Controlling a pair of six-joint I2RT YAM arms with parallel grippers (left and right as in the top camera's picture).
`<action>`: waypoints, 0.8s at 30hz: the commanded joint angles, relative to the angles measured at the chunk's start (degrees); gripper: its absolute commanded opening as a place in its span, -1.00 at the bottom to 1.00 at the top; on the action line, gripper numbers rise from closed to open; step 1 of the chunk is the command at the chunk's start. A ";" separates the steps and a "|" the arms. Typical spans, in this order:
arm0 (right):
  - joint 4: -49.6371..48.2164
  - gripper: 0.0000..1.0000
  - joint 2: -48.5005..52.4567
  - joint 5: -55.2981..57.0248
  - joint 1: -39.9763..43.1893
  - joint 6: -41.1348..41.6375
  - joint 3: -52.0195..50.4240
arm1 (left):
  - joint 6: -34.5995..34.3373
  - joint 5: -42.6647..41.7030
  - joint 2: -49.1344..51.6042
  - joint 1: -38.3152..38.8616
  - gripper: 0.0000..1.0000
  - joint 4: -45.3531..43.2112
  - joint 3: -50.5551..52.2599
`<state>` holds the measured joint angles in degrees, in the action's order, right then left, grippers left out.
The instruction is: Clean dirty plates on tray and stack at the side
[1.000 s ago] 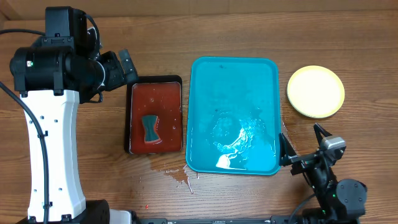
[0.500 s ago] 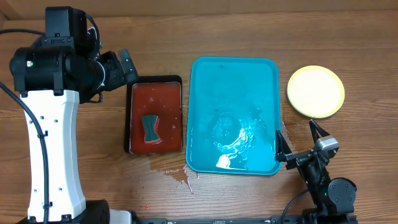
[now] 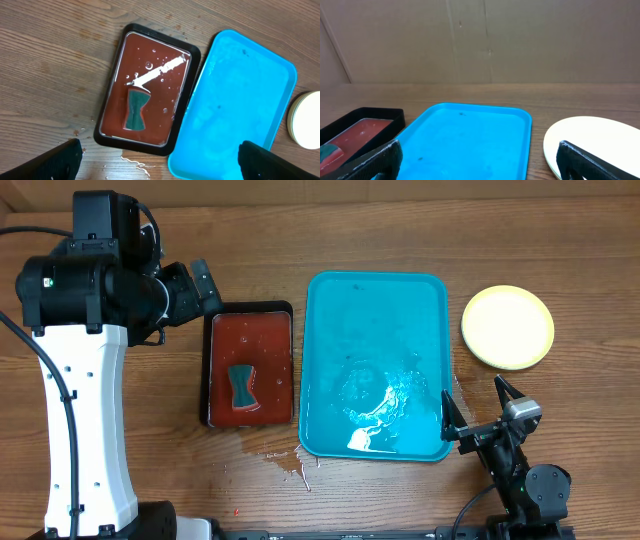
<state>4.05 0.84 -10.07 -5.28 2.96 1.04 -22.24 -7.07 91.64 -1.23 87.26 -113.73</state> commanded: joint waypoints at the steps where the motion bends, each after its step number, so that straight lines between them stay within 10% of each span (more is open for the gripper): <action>1: -0.31 1.00 -0.57 0.13 0.00 0.00 -0.57 | 1.07 0.17 -0.13 -0.13 1.00 -0.09 -0.74; 10: -0.31 1.00 -0.57 0.13 0.00 0.00 -0.57 | 5.53 12.96 -5.60 3.67 0.99 -1.31 -0.09; 24: -0.31 1.00 -0.57 0.13 0.00 0.00 -0.57 | 7.26 21.35 -42.38 9.42 0.99 -47.58 48.13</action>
<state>4.05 0.84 -10.09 -5.28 2.96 1.04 -16.80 12.45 54.22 8.86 43.35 -75.33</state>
